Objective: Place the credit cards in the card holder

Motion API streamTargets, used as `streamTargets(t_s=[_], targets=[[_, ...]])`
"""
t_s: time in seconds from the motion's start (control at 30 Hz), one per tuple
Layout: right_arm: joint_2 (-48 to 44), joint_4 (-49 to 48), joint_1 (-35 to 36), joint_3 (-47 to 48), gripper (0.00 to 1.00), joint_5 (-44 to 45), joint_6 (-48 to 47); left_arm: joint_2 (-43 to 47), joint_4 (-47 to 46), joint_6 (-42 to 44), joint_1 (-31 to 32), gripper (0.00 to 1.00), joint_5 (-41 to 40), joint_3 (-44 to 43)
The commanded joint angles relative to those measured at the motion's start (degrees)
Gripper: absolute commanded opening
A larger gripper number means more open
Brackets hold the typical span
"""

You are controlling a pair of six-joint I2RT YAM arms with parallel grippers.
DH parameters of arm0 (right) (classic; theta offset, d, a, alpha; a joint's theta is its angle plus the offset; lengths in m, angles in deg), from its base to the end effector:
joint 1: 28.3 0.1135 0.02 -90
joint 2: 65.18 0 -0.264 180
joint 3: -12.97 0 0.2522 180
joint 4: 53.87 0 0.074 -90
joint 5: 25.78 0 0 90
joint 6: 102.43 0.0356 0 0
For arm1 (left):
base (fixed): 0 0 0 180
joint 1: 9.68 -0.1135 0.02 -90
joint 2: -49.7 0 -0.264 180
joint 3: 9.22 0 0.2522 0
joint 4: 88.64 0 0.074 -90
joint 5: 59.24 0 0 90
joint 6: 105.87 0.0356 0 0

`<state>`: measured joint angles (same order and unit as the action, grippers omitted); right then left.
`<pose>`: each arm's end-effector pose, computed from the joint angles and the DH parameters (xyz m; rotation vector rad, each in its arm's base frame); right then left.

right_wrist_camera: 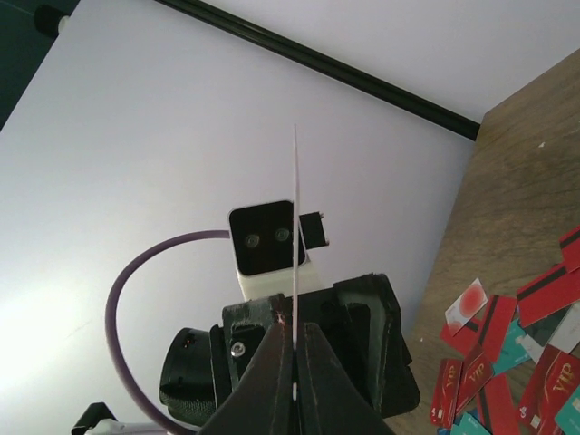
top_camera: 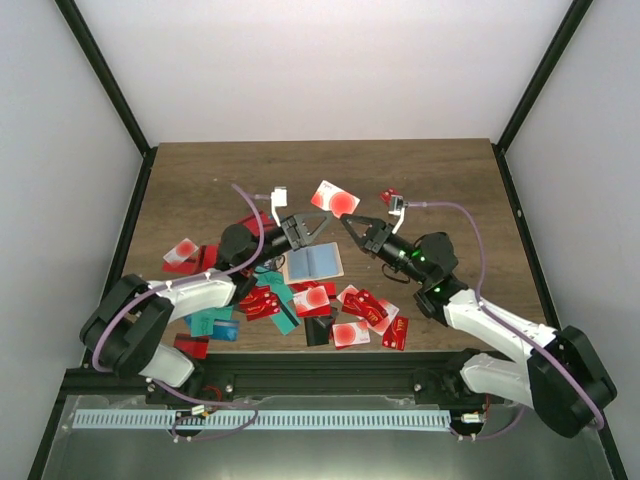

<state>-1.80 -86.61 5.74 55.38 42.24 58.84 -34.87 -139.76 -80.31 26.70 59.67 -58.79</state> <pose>0.1930 0.1465 0.2811 0.1478 1.6297 1.7437 0.2334 -0.1934 0.2609 0.1342 1.5670 -1.7691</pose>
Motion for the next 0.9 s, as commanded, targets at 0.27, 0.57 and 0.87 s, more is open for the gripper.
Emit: streamTargets(t_s=[0.27,0.57,0.87], targets=[[0.8,-3.1,1.6,1.9,0.01,-1.5,0.4,-1.7,-2.2,1.6,0.2,0.18,-0.2,-4.0],[-0.6,9.3,-0.6,5.8,0.37,-8.1,-10.0,0.7,4.3,3.6,-0.8,0.04,2.6,-3.7],[0.4,38.6,-14.5,14.6,0.70,-25.6,-32.3,7.7,39.6,22.0,-2.1,0.04,11.7,-9.1]])
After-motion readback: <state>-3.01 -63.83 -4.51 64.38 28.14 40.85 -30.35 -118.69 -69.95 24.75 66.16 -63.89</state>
